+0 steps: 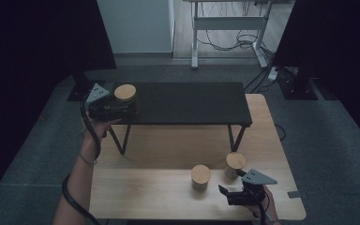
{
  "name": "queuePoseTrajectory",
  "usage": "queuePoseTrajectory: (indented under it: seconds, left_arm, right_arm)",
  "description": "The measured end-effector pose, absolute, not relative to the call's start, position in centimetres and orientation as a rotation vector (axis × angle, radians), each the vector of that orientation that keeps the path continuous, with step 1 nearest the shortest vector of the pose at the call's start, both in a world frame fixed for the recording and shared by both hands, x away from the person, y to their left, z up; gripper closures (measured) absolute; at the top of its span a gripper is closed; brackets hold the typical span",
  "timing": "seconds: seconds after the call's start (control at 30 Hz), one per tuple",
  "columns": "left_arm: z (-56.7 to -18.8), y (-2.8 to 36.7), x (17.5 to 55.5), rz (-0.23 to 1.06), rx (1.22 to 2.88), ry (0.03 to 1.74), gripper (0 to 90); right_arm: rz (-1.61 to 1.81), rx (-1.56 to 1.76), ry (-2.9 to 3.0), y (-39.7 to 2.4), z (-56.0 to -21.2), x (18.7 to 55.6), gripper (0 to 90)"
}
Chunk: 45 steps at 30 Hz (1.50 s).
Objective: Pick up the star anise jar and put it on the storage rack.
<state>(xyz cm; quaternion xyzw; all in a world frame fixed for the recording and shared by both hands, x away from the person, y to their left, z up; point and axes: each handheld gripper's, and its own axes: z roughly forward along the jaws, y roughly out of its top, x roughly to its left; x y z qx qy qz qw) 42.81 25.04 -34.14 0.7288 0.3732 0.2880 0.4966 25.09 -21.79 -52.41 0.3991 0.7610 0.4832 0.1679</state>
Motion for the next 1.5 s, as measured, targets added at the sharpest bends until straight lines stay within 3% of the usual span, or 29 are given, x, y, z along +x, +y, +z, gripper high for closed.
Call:
queuePoseTrajectory:
  seconds: [0.43, 0.7, 1.5]
  left_arm:
    - [-34.2, 25.2, 42.7, 0.682, 1.769, 0.914, 21.3]
    - [-34.2, 25.0, 42.4, 0.705, 1.761, 0.932, 11.7]
    - [-34.2, 25.3, 38.6, 0.754, 1.731, 0.911, 11.2]
  right_arm:
    - [1.372, 1.132, 2.165, -21.8, -52.4, 25.1, 4.8]
    - [1.371, 1.131, 2.165, -21.7, -52.4, 25.0, 4.7]
    - [1.392, 1.130, 2.152, -21.9, -52.0, 24.9, 4.8]
